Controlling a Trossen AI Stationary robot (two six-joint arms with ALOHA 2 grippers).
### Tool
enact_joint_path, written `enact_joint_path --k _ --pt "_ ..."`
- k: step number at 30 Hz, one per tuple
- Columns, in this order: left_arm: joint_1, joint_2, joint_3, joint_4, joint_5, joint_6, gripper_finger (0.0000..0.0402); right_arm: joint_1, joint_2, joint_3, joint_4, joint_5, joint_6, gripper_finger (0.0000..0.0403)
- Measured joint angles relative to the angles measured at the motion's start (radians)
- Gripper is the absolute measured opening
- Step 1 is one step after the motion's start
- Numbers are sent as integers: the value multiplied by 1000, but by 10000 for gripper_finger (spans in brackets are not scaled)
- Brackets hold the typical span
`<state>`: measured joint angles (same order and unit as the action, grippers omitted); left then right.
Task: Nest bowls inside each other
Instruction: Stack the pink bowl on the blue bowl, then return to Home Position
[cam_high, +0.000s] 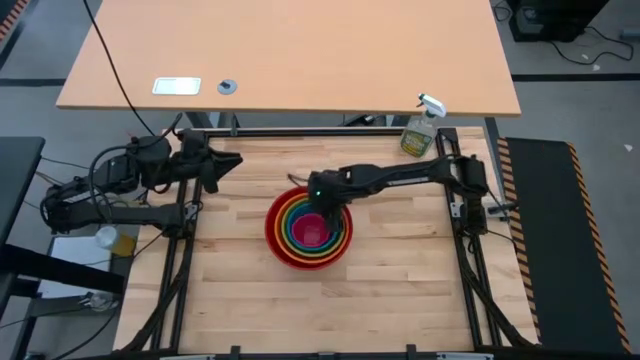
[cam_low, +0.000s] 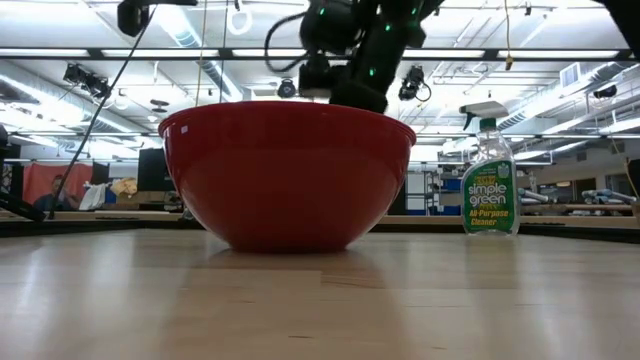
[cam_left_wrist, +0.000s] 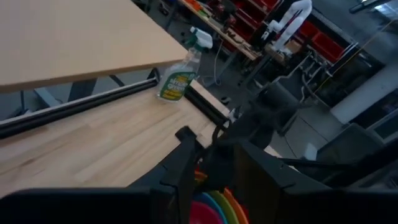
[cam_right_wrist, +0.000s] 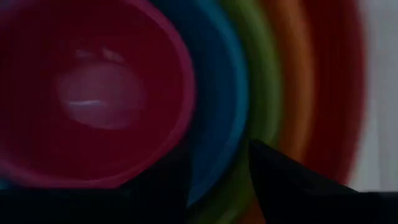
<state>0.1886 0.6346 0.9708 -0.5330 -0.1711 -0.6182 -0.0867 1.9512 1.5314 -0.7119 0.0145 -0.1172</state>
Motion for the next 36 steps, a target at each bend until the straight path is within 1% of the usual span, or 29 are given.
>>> enact_joint_path --k 3,5,12,14,16,18,20,24,27,30,33,36 --pt "0 0 14 -25 0 -9 116 10 14 -1 -18 -18 -13 164" --pt "-2 -1 22 -37 1 -9 116 10 -7 -1 -25 0 -7 164" --pt "-2 1 23 -49 1 47 116 -24 -153 -1 -3 82 12 164" --pt "-2 5 23 -49 0 62 116 -49 -200 -1 -4 74 44 164" --pt "-2 6 23 -49 -1 63 116 -90 -258 -3 -2 34 92 164" --pt "-2 6 23 -48 -2 78 116 -133 -327 -39 36 9 126 164" --pt "-5 -7 19 -34 -1 122 116 -165 -409 -117 112 7 146 164" --pt "-19 -82 -51 99 0 190 116 -193 -591 -328 301 -5 201 164" --pt "-19 -146 -142 176 0 226 114 -208 -727 -497 448 -16 259 164" --pt "-17 -188 -247 270 -20 277 106 -229 -867 -644 587 -56 304 164" --pt "5 -235 -352 405 -58 316 89 -281 -1021 -791 714 -98 391 164" --pt "52 -290 -479 580 -78 332 62 -349 -1177 -941 810 -91 470 164"
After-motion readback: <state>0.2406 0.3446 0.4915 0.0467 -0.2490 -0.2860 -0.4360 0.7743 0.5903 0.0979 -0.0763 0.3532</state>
